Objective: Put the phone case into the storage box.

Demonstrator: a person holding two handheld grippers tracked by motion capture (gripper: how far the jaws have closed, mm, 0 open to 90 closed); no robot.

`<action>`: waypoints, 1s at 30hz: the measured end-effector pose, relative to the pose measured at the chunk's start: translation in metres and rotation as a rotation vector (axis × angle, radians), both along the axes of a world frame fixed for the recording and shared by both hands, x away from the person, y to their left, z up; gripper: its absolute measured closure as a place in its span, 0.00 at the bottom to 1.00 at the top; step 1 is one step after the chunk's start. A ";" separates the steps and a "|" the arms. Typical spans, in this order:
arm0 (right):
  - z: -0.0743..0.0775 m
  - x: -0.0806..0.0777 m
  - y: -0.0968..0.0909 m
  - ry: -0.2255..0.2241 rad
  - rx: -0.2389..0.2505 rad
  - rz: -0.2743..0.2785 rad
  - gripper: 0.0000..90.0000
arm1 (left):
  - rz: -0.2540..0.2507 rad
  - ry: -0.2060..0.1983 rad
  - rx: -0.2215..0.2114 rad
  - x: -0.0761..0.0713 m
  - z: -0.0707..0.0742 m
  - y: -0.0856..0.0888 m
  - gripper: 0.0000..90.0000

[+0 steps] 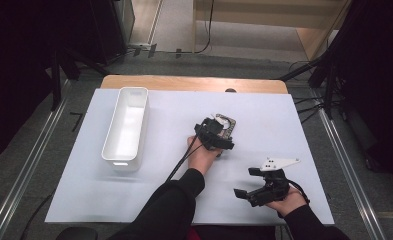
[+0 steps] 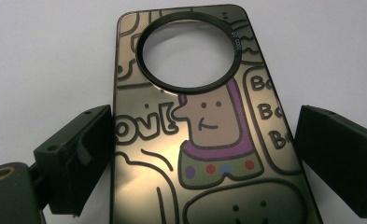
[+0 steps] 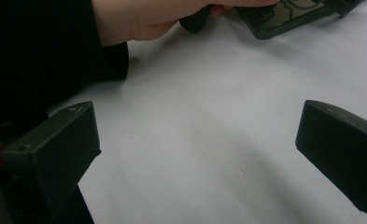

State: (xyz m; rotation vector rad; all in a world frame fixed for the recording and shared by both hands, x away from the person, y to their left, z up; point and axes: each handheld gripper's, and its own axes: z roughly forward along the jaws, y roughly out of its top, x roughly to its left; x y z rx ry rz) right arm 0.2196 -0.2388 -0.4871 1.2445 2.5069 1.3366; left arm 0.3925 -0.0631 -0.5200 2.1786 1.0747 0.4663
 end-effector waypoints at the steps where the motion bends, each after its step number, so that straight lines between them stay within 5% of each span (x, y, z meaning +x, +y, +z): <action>1: 0.000 0.000 0.000 0.000 -0.002 0.000 0.00 | 0.001 0.000 0.001 0.000 0.000 0.000 0.06; 30: -0.001 0.000 0.001 0.003 -0.004 0.006 0.00 | 0.042 -0.008 -0.004 -0.005 0.001 -0.001 0.12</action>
